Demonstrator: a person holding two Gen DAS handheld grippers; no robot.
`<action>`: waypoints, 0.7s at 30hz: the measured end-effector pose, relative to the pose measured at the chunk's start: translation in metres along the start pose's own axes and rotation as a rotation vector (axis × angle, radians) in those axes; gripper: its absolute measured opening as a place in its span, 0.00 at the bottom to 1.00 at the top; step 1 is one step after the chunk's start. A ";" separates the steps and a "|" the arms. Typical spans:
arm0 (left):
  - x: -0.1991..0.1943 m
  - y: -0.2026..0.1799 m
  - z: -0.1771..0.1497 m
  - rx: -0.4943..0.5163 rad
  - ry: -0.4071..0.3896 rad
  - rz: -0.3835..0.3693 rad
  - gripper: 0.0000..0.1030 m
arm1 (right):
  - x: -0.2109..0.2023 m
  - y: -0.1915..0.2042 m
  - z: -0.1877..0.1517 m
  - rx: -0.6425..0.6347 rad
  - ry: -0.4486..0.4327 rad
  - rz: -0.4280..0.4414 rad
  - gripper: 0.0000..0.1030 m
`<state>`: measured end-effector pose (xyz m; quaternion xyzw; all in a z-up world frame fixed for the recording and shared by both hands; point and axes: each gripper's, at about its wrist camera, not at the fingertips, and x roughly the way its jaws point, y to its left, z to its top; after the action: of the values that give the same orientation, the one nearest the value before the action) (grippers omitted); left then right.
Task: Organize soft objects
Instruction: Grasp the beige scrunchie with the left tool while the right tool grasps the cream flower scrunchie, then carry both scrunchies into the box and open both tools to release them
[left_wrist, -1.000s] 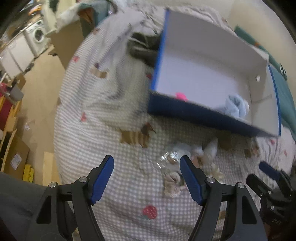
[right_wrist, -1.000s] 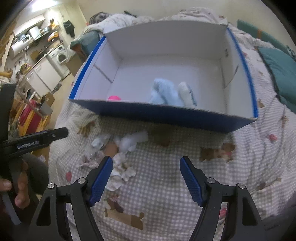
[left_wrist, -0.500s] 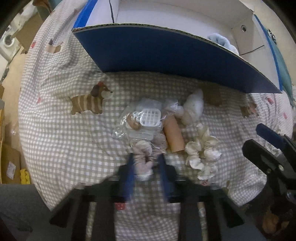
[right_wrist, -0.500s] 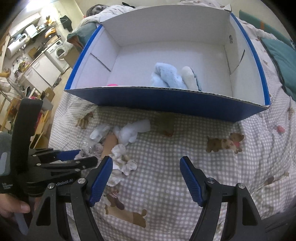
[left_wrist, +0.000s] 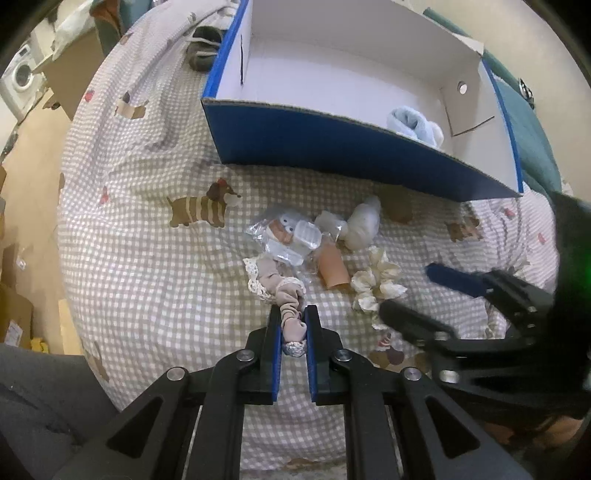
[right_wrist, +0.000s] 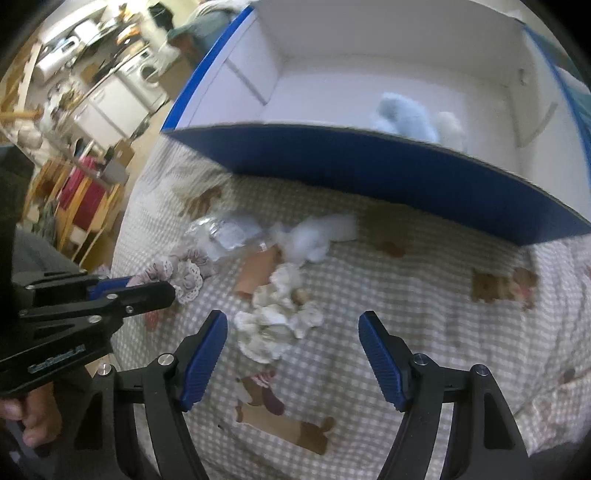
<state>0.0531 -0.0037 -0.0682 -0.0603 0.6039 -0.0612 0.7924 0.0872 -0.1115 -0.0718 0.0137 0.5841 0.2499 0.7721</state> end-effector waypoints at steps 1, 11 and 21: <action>-0.002 0.001 -0.001 0.000 -0.005 0.002 0.10 | 0.005 0.002 0.001 -0.006 0.012 0.003 0.65; 0.005 0.012 0.008 -0.033 -0.004 0.067 0.10 | 0.002 0.009 -0.003 -0.061 -0.026 -0.028 0.09; 0.001 0.010 0.008 -0.023 -0.035 0.093 0.10 | -0.022 0.010 -0.006 -0.060 -0.089 -0.015 0.07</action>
<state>0.0611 0.0058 -0.0690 -0.0423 0.5926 -0.0163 0.8042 0.0740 -0.1133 -0.0513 -0.0026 0.5414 0.2607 0.7993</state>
